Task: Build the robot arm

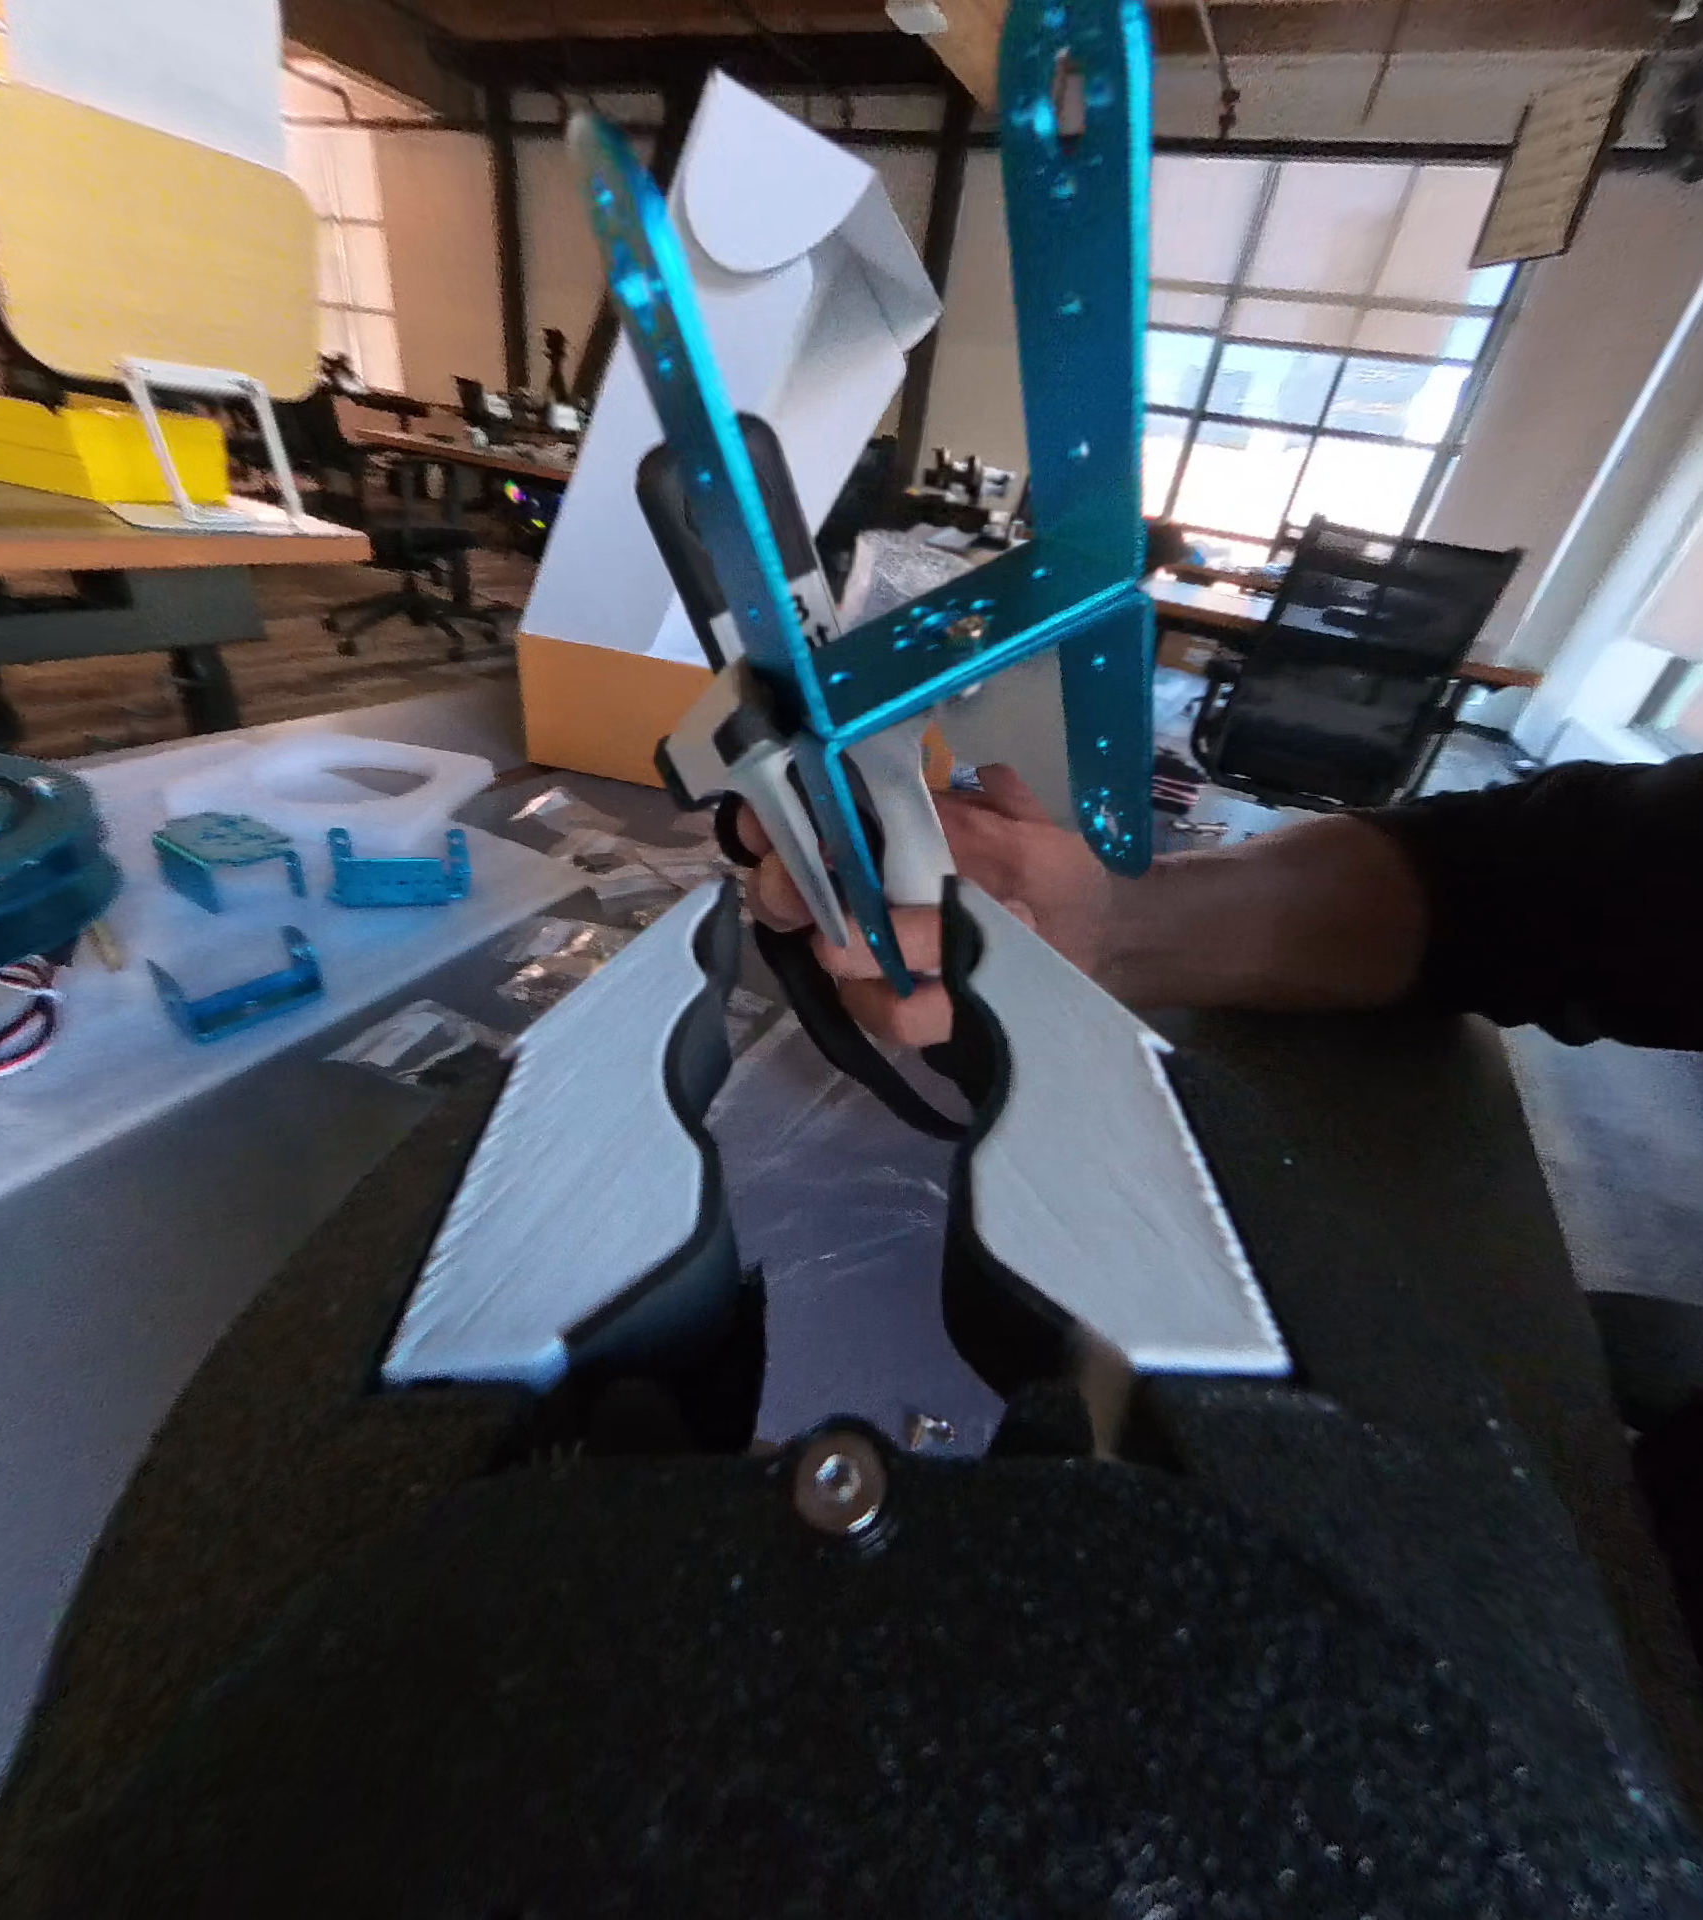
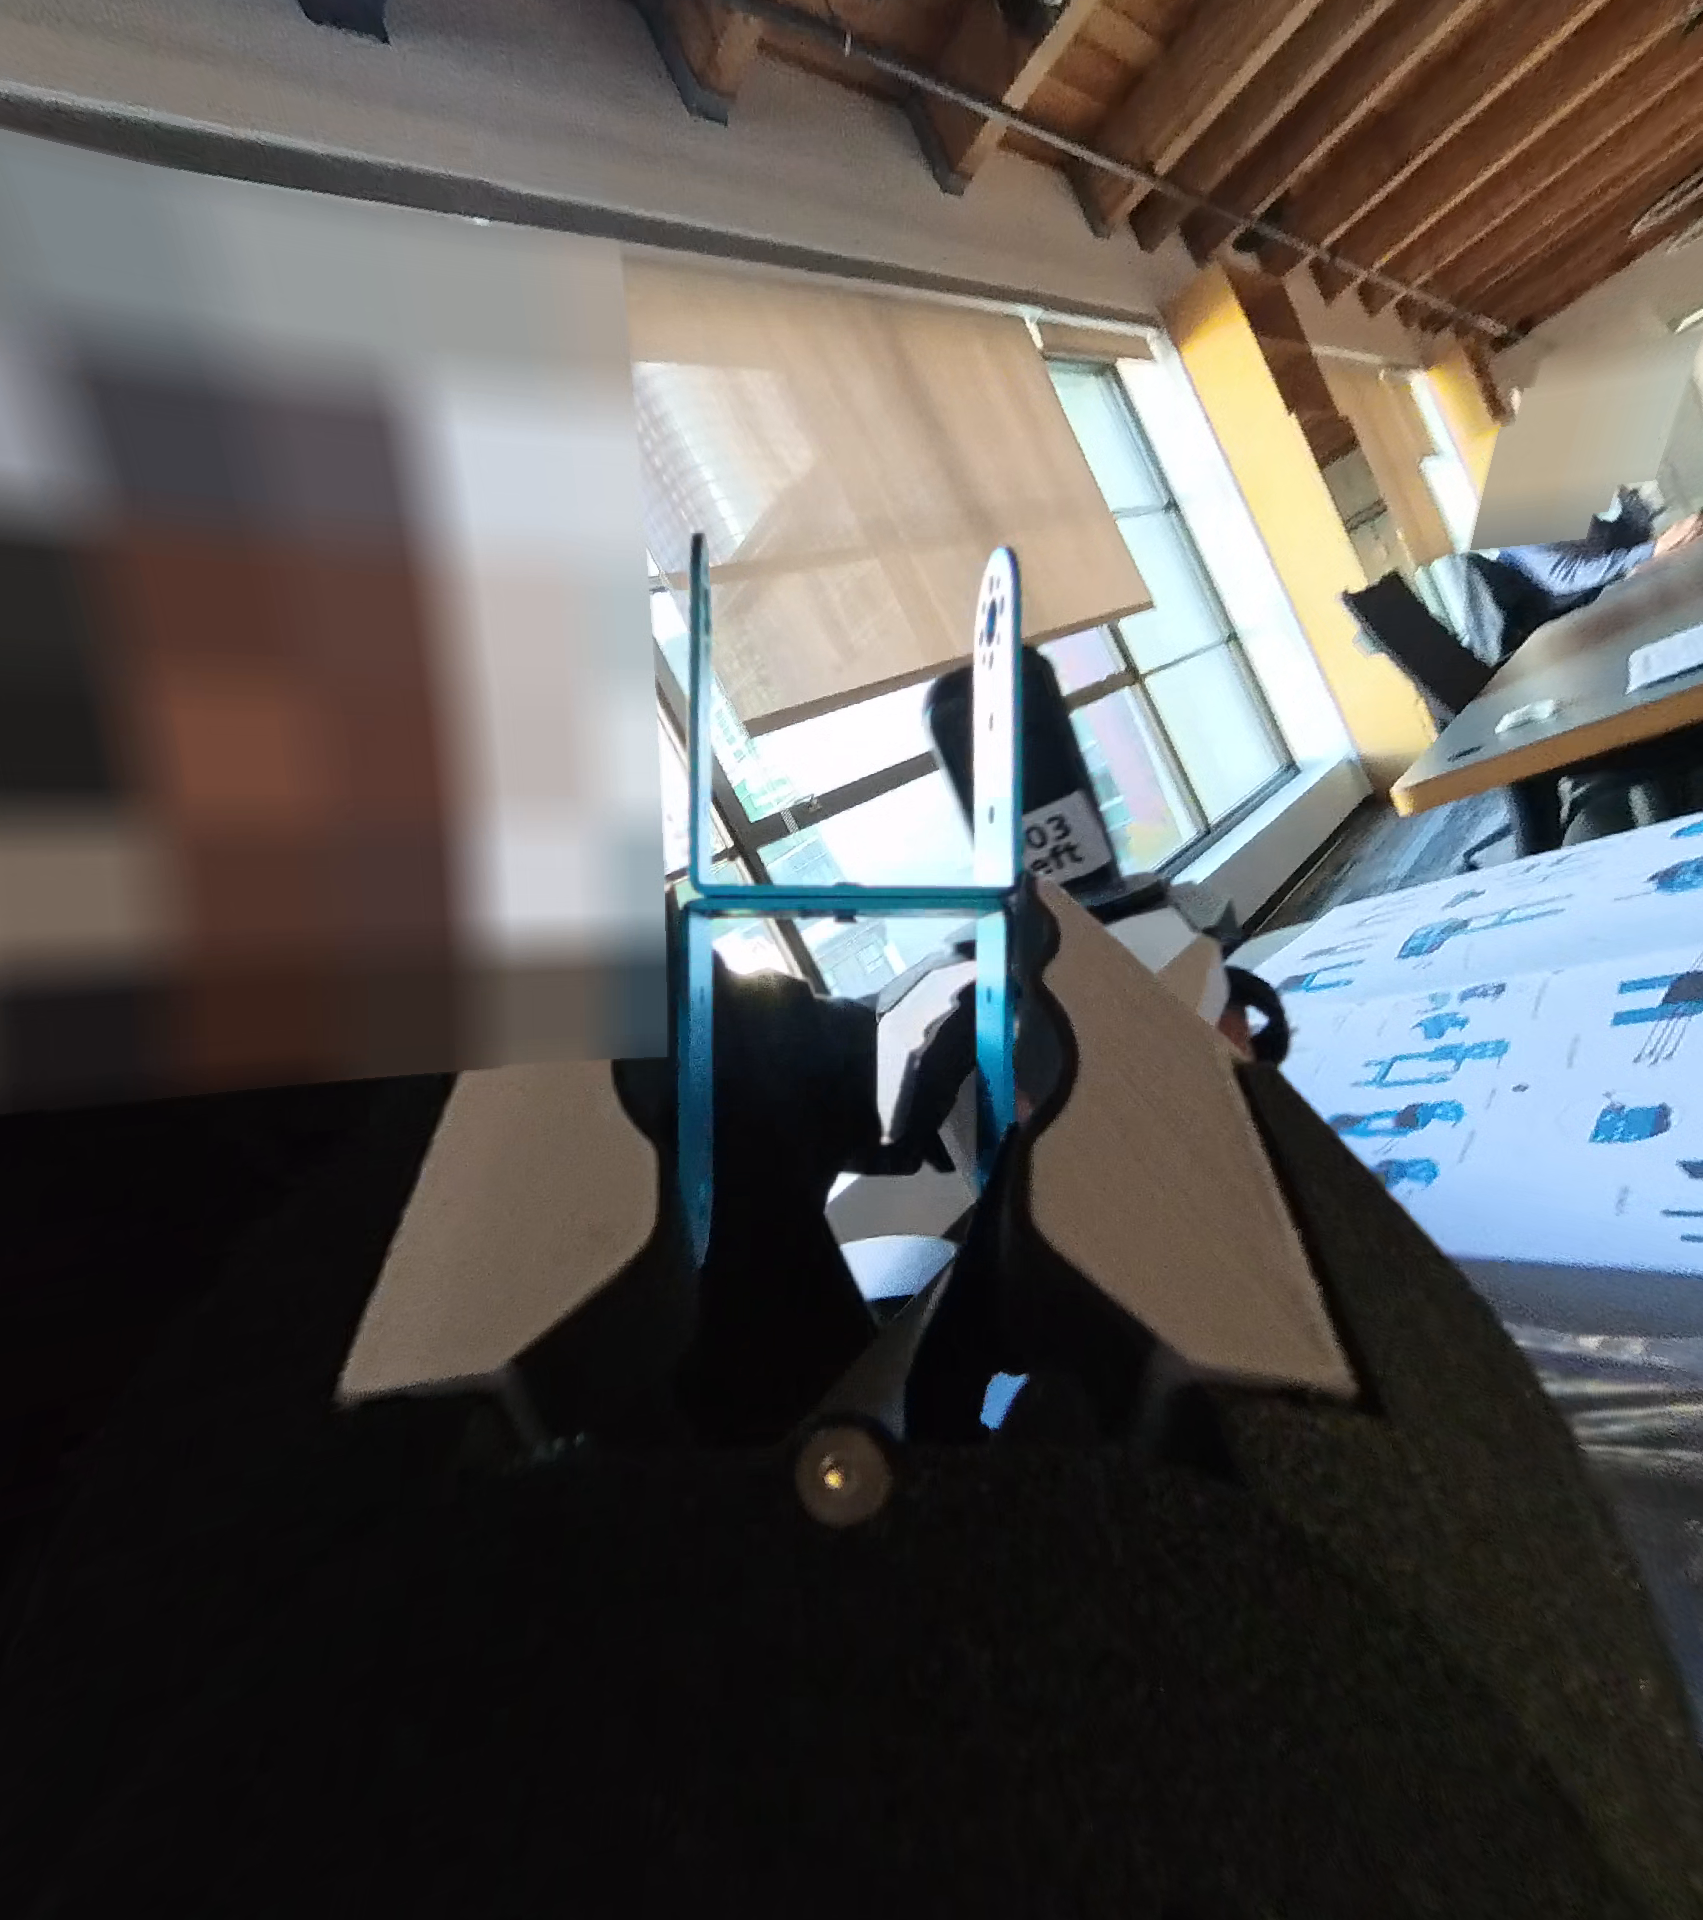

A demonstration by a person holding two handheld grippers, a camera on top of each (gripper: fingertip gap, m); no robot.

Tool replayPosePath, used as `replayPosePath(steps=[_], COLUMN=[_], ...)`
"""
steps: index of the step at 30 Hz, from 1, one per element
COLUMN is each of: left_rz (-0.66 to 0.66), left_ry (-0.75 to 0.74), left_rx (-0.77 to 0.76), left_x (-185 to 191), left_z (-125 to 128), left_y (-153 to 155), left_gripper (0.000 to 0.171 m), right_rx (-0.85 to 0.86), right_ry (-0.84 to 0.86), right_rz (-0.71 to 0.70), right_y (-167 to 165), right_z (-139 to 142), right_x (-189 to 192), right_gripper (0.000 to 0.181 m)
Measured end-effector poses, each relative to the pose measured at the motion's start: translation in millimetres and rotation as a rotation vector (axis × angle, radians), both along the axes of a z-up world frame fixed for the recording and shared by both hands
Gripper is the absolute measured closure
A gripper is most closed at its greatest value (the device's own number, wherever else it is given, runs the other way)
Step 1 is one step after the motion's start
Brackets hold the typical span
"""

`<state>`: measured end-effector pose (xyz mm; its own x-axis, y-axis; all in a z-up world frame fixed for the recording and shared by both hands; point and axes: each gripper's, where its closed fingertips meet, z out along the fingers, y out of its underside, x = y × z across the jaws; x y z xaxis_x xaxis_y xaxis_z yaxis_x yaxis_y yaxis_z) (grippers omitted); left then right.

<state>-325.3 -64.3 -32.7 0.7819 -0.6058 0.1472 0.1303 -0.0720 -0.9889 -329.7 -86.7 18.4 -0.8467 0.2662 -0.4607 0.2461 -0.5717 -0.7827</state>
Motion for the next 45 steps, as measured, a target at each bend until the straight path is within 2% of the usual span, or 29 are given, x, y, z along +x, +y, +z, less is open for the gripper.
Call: replayPosePath(steps=[2, 4, 9, 14, 21, 26, 32, 37, 40, 45], left_rz=[0.039, 0.063, 0.089, 0.071, 0.153, 0.242, 0.346, 0.374, 0.401, 0.386], left_ry=[0.029, 0.049, 0.103, 0.097, 0.152, 0.142, 0.112, 0.106, 0.119, 0.15], left_rx=[0.035, 0.05, 0.028, -0.026, -0.093, -0.168, -0.25, -0.283, -0.274, -0.227], left_x=[-4, -7, -12, -22, -40, -61, -82, -85, -87, -81], left_z=[4, 6, -2, -9, -23, -36, -50, -57, -57, -52], left_y=[-1, 0, 3, 4, 12, 21, 30, 31, 31, 29], left_gripper=[0.153, 0.163, 0.166, 0.17, 0.171, 0.171, 0.171, 0.171, 0.171, 0.168], right_rx=[0.005, 0.002, 0.05, 0.185, 0.316, 0.443, 0.754, 0.978, 0.973, 0.931], right_ry=[0.017, 0.021, 0.032, 0.035, -0.039, -0.066, -0.172, -0.171, -0.196, -0.212], right_rz=[-0.03, -0.034, -0.055, -0.135, -0.249, -0.409, -0.699, -0.955, -0.969, -0.906], right_y=[1, 1, -3, -6, 5, 22, 21, 27, 31, 34], right_z=[-1, -4, -13, -25, -39, -48, -75, -80, -81, -76], right_x=[-4, -6, -11, -19, -31, -35, -49, -65, -66, -60], right_gripper=[0.119, 0.119, 0.118, 0.119, 0.122, 0.12, 0.113, 0.144, 0.15, 0.152])
